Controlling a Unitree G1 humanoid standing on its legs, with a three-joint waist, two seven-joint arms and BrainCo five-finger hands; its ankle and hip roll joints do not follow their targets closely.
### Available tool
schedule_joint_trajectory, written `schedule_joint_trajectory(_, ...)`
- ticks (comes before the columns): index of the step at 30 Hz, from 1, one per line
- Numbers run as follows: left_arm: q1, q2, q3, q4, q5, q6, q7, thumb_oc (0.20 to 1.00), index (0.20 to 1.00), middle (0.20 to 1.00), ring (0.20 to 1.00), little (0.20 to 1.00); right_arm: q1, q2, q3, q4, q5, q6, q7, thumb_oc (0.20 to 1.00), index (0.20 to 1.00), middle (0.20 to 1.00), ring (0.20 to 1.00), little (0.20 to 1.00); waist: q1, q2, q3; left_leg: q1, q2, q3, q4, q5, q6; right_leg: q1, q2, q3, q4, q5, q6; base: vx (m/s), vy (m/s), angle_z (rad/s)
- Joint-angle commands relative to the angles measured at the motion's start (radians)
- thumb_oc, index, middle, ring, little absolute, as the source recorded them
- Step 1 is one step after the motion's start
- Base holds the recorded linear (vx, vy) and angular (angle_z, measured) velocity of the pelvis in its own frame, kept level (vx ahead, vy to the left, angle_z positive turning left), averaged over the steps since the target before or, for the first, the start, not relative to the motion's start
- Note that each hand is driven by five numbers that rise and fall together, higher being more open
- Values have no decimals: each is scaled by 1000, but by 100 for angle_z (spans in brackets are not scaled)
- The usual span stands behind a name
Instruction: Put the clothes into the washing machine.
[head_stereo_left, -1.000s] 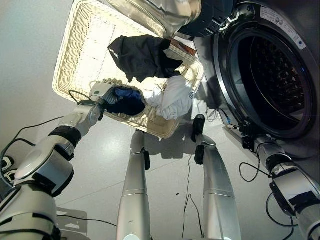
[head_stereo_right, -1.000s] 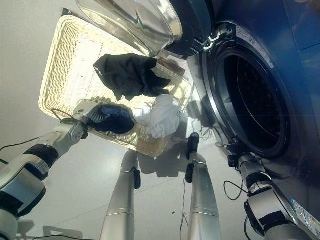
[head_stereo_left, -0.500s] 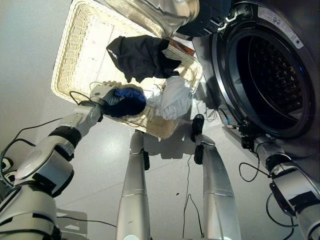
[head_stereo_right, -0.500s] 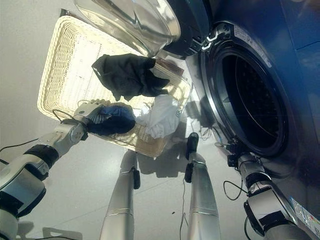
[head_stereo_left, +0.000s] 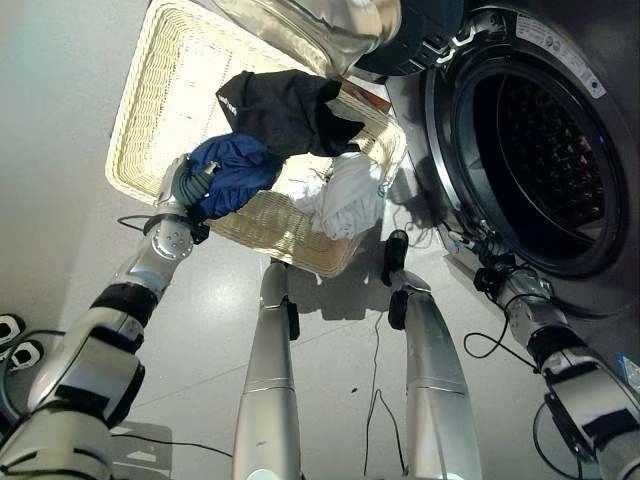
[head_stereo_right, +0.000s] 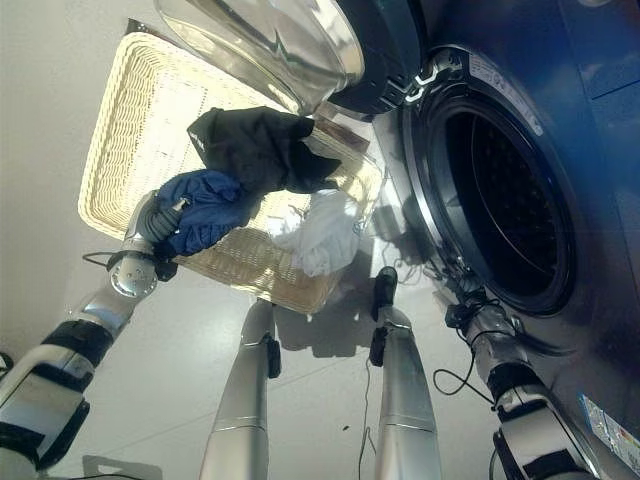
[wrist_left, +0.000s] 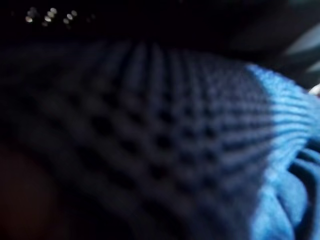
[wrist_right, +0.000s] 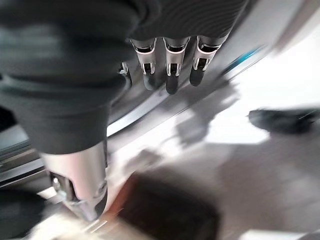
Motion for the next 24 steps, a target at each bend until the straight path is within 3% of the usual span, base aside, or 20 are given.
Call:
schedule_joint_trajectory(1,-38,-3,61,-73,-14,-148,70,200,200,200,200,200,26,28,-23,-148,65,-84,-35,1000,1000,1000,1000,1000,27,-61,-15,6,-83,59,107,-126,68,53,62,-16,-229,191,40,0,0,0)
schedule_joint_trajectory(5,-13,-28,95,-136,-18,-214,74,200,200,200,200,200,54,44,-32,-259,68,-107,-29,1000,1000,1000,1000,1000,28,-59,-15,10,-85,60,101,-126,69,53,57,-19,-226,184,40,0,0,0)
schedule_joint_trajectory(14,48,-66,122,-357,29,-282,2,200,200,200,200,200,111,80,-68,-516,75,-114,-7,1000,1000,1000,1000,1000,30,-50,-15,14,-90,61,96,-123,75,53,45,-23,-216,176,43,0,0,0)
schedule_joint_trajectory(24,34,-86,93,-567,81,-277,-108,200,200,200,200,200,135,128,-79,-703,119,-134,51,1000,1000,1000,1000,1000,24,-49,-15,13,-94,60,99,-122,81,49,36,-21,-209,179,51,2,-2,1)
